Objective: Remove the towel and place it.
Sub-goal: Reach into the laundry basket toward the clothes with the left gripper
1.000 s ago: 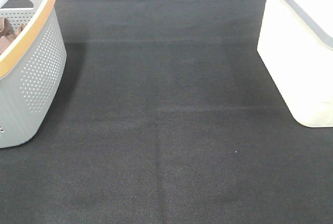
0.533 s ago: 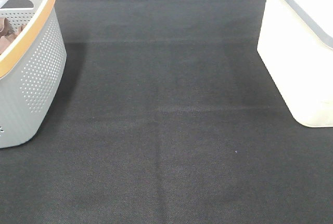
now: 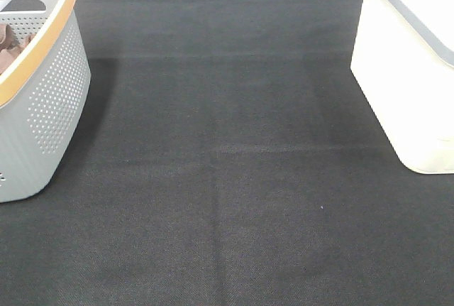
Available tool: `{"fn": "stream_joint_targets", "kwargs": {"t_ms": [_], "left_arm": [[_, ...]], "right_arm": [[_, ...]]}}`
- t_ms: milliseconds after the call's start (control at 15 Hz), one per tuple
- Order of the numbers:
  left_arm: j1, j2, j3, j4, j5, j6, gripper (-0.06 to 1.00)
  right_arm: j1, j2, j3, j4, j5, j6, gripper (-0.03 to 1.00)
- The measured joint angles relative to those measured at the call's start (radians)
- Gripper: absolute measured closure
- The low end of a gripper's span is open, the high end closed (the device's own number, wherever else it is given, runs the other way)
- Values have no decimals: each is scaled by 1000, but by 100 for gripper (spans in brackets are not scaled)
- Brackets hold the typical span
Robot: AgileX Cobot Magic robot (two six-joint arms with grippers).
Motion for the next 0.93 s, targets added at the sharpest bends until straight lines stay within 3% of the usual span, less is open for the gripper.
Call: {"fn": "stream_joint_targets", "kwargs": {"t_ms": [400,600,800,933], "left_arm": [[0,0,0,6,-5,-8,5],[0,44,-13,16,-86,-37,7],[0,197,-16,18,-375,-81,13],[0,377,-16,18,-639,-120,18]], "right_arm": [[0,0,0,0,0,0,24],[0,0,0,0,0,0,24],[0,0,0,0,0,0,24],[0,0,0,0,0,0,24]]}}
